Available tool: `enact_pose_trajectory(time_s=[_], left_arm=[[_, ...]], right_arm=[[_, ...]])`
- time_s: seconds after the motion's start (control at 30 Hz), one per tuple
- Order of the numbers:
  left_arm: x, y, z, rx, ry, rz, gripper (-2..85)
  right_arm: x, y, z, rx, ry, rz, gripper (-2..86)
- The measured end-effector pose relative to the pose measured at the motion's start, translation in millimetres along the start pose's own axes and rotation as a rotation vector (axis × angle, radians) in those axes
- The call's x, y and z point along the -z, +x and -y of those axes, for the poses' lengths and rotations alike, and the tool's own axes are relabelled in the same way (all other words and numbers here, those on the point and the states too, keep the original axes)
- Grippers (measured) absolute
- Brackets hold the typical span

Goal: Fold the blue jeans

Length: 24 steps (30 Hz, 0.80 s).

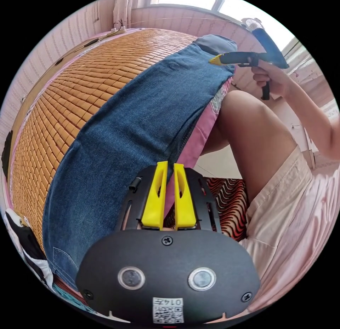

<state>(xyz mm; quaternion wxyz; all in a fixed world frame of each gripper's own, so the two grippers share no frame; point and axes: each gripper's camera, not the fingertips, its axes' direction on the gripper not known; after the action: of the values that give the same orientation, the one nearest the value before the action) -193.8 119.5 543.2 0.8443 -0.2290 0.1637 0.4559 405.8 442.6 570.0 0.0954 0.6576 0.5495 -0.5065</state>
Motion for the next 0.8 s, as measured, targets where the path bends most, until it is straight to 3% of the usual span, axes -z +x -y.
enact_pose_trajectory(time_s=[0.07,0.2,0.43,0.8], left_arm=[[-2.1,-2.5,-4.1,0.022,-0.003,-0.015,2.4],[-5.4,-3.1,-12.6,0.027,0.01,-0.018,1.6],[-13.0,-6.4,-43.0,0.079,0.114,-0.055,0.7],[-22.4,10.8,-78.8,0.103,0.211,-0.015,0.5]], right_arm=[[-58.8,-72.9,30.3,0.224,-0.161,-0.016,-0.3],[-141.8,-146.8,41.3,0.434,-0.479,-0.205,-0.4],[-168.2,-224.1,44.3,0.553,-0.42,-0.359,-0.4],[-244.8,-340.2,69.1,0.764,-0.707,-0.55,-0.3]])
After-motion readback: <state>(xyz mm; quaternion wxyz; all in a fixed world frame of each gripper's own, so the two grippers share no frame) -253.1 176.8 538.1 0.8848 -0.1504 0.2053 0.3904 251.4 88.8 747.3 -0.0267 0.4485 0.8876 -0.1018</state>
